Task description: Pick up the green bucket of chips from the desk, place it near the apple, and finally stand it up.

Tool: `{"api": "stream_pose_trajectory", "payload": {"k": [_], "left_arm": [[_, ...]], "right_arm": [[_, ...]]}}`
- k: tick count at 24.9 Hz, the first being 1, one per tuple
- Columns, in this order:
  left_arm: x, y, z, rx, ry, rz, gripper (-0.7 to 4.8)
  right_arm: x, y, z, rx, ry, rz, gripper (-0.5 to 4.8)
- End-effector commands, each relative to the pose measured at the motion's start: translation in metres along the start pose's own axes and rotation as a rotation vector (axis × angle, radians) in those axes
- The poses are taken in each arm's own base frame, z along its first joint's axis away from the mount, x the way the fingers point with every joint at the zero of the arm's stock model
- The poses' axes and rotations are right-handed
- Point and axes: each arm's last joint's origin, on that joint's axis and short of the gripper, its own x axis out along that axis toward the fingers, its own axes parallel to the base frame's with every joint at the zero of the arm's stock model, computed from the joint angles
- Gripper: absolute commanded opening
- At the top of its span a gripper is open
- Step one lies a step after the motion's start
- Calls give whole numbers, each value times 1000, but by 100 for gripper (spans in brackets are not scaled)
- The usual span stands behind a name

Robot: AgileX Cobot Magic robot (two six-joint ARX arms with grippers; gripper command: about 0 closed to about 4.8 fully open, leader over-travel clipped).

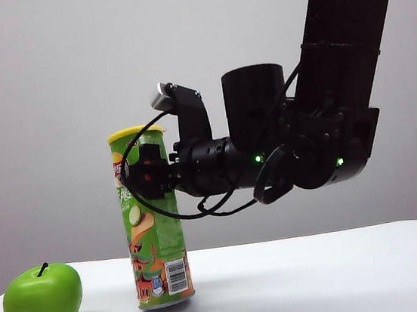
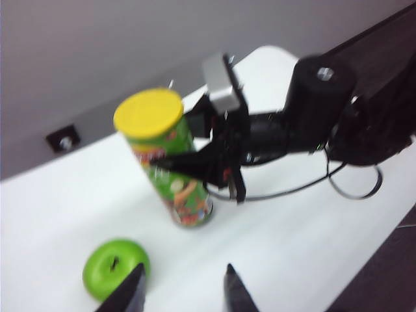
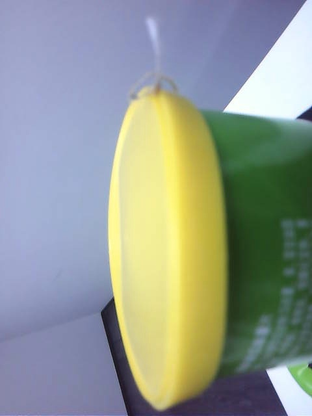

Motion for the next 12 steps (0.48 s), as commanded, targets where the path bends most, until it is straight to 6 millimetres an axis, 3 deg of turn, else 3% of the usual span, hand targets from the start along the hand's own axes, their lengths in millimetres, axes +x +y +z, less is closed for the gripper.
{"api": "stream_pose_trajectory", "payload": {"k": [1,12], "left_arm": [[-2,-5,-12,-19,-7,16,153],[-4,-8,-17,-5,-42,42,153]], "right_arm": [[2,4,1,-10,-40,-3,179],[8,28,-20,0,-19,6,179]]}}
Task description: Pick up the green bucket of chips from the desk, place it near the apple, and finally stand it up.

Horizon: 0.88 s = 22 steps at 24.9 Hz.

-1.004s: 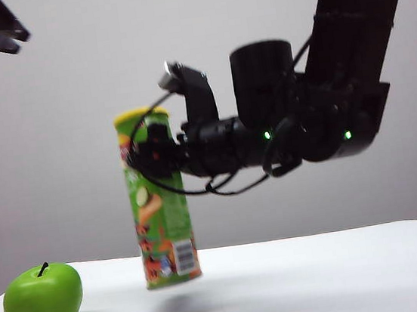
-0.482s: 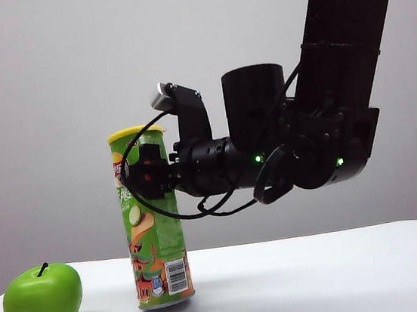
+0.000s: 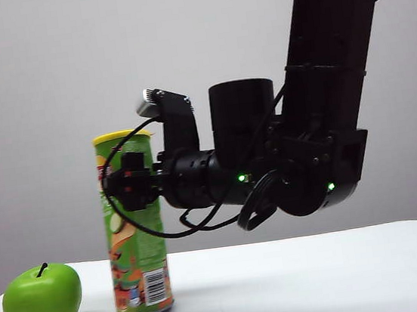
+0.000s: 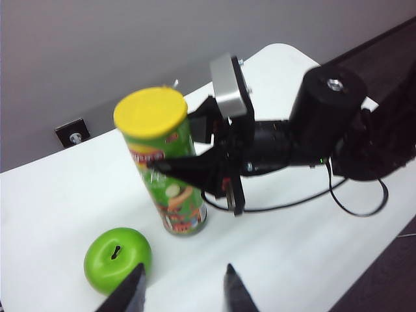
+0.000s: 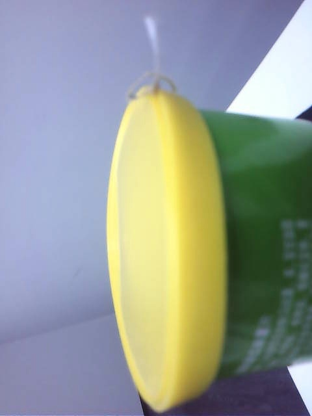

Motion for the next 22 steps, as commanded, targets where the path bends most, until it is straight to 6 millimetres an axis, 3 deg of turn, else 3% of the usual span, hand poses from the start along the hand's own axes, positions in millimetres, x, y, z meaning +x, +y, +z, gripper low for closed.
{"api": "stream_pose_trajectory", "payload": {"k": [1,7,13,22], "left_arm": [[0,1,3,5,-28,7,153],[0,1,4,3,-39,-2,153],[0,1,4,6,-41,0,153],[0,1,5,15,-47,2,153]], "right_arm": [[1,9,-5,10,29,13,179],[-3,7,-11,6,64,-41,179],[-9,5,-32,23,87,-53,180],[-9,3,-31,14,68,-61,220]]}}
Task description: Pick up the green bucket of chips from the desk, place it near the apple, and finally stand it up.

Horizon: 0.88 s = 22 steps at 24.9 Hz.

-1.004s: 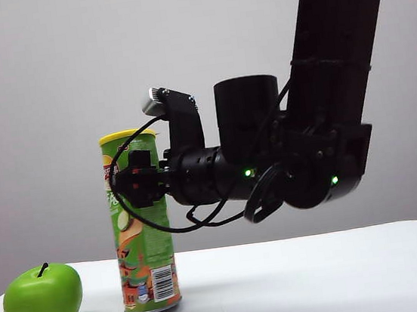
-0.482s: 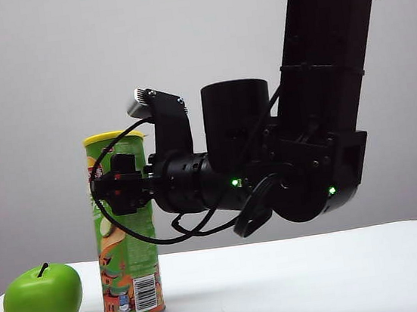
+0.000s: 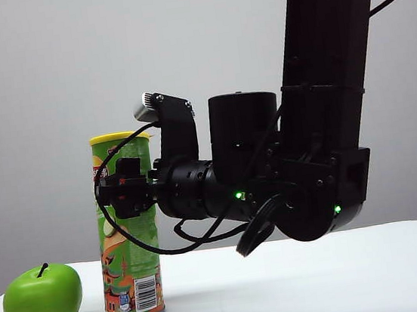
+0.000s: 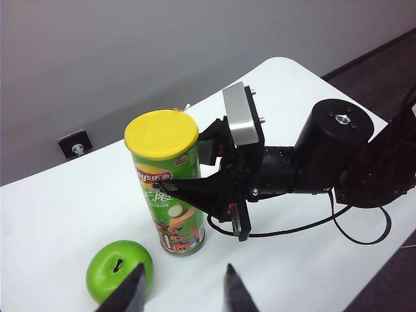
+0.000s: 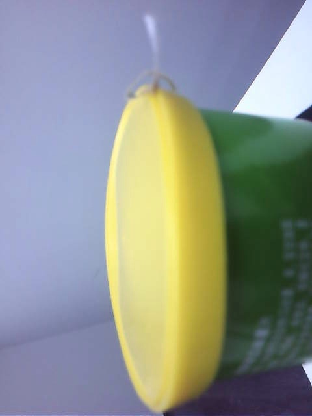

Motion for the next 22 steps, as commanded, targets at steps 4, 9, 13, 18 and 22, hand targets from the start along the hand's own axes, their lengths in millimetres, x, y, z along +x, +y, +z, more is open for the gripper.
{"api": "stream_pose_trajectory", "payload": {"k": [4,9,13,18,22], "left_arm": [[0,0,1,13,-17,-2,153],[0,0,1,11,-17,-2,153],[0,0,1,11,-17,-2,153],[0,0,2,13,-20,-2,153],[0,0,2,12,-21,-6,153]], "right_arm": [[-5,-3,-17,15,114,-32,362],[-4,-3,-17,16,113,-29,458],[-4,-3,-16,14,105,-26,459],[-5,0,-11,28,109,40,479],[-13,1,1,26,101,32,479]]}}
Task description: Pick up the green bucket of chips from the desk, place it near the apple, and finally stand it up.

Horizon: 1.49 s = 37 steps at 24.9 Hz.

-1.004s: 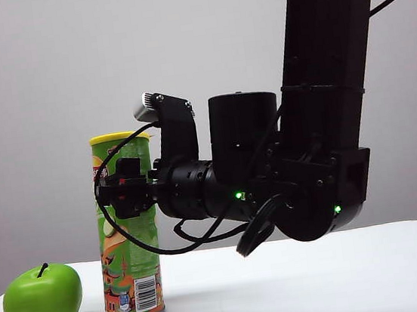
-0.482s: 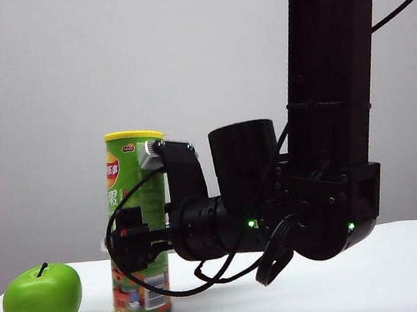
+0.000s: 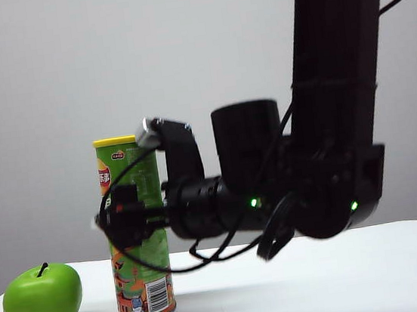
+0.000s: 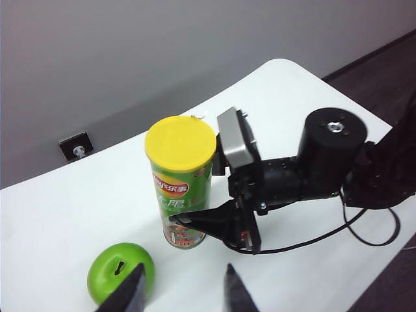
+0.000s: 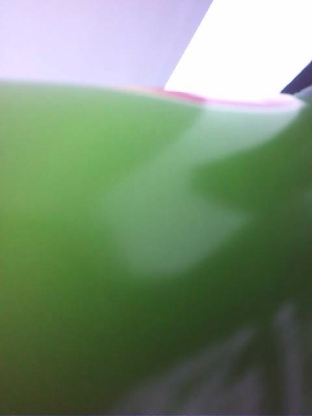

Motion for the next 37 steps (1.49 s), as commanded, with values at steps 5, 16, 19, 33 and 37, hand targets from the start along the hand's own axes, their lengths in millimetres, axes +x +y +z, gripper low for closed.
{"api": "stream_pose_trajectory", "payload": {"k": [5,16,19,33,37], "left_arm": [[0,-1,1,9,-21,-27,153],[0,0,4,22,-43,-18,153],[-2,-1,5,15,-61,-12,153],[-3,-3,-35,-134,-287,317,152],[-2,-3,-46,-156,-299,374,152]], "right_arm": [[-16,0,11,65,22,-12,479],[-84,-1,32,212,67,-52,479],[-113,-6,55,202,15,-103,479],[-246,-1,194,-167,-240,-617,8],[-281,20,210,-237,-273,-764,8]]}}
